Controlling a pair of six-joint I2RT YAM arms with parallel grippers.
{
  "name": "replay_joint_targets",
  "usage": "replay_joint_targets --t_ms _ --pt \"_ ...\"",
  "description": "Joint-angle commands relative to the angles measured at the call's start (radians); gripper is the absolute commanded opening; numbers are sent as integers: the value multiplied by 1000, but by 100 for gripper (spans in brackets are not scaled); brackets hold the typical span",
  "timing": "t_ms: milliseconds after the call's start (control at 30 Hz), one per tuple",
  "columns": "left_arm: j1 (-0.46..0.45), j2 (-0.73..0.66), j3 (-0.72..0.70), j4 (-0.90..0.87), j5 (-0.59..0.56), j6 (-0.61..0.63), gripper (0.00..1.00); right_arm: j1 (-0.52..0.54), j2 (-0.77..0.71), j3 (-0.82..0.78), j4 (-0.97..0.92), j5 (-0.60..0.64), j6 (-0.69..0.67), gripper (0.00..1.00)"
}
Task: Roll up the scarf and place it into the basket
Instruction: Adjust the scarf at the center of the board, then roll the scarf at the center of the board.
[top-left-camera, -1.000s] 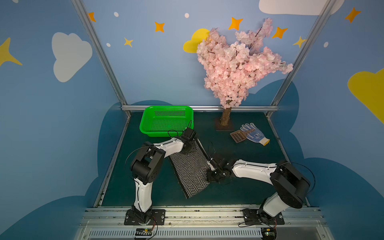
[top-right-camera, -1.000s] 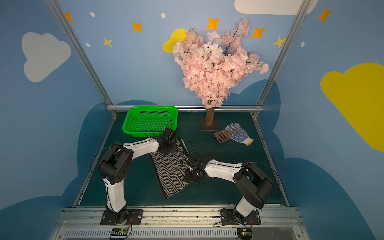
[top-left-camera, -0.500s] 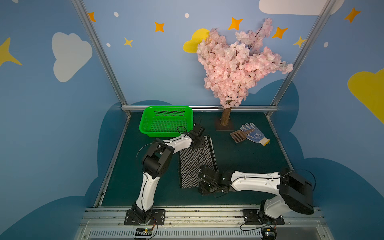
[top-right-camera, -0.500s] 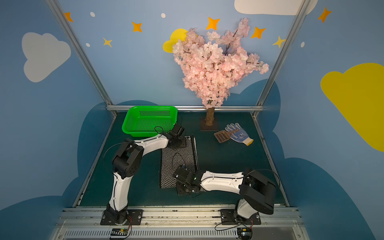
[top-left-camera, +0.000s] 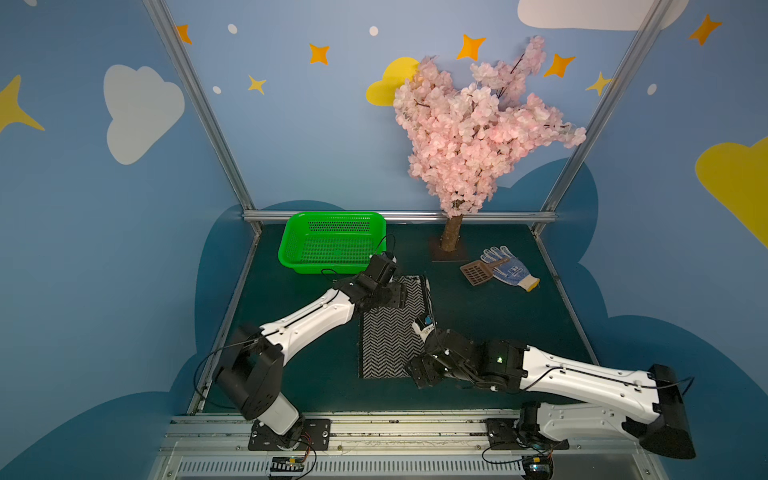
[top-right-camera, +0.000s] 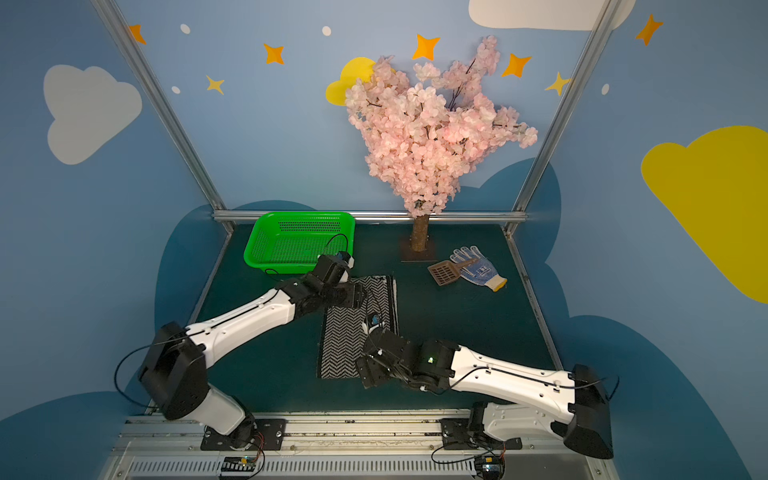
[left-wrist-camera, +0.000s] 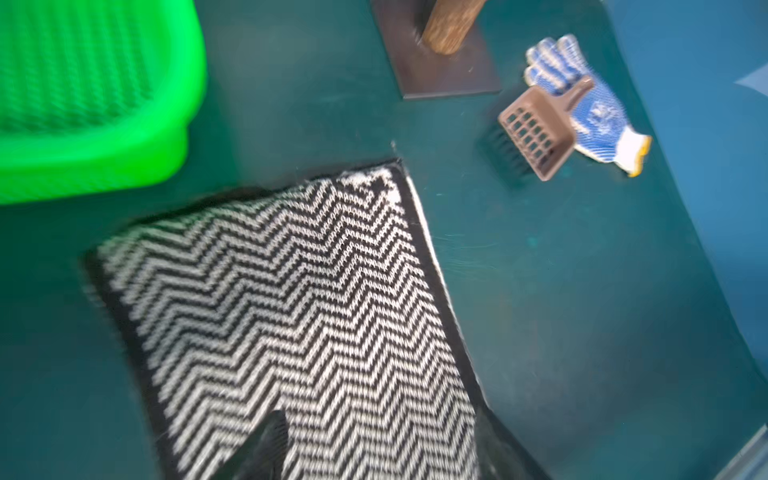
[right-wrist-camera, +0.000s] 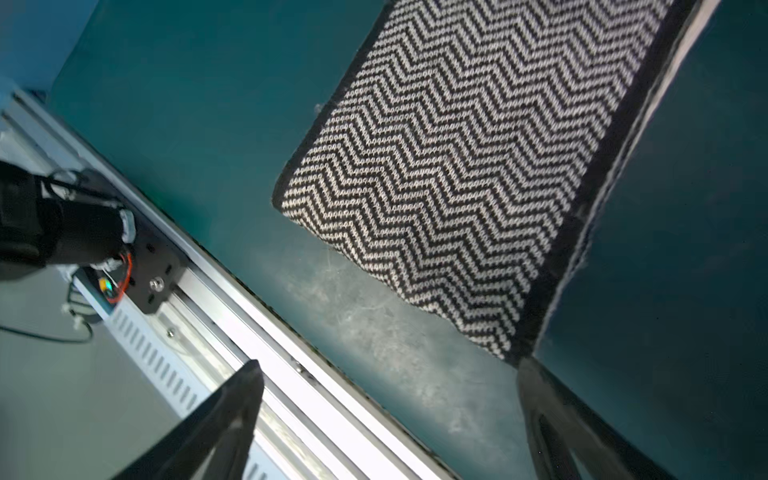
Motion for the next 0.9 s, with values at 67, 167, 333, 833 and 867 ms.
replay_joint_targets --t_ms 67,167,333,833,867 --pt "-18 -120 -83 -180 12 21 87 -20 49 113 -241 169 -207 95" --pt "-144 -181 -122 -233 -107 68 88 -84 43 144 -240 175 -215 95" --pt "-334 -148 -94 -427 -288 96 89 -300 -28 109 -205 78 -241 95" --pt "-537 120 -111 -523 -403 231 86 -663 41 132 -102 -264 -230 95" --pt "-542 129 -109 -518 -390 245 85 -678 44 133 -110 -268 -224 95"
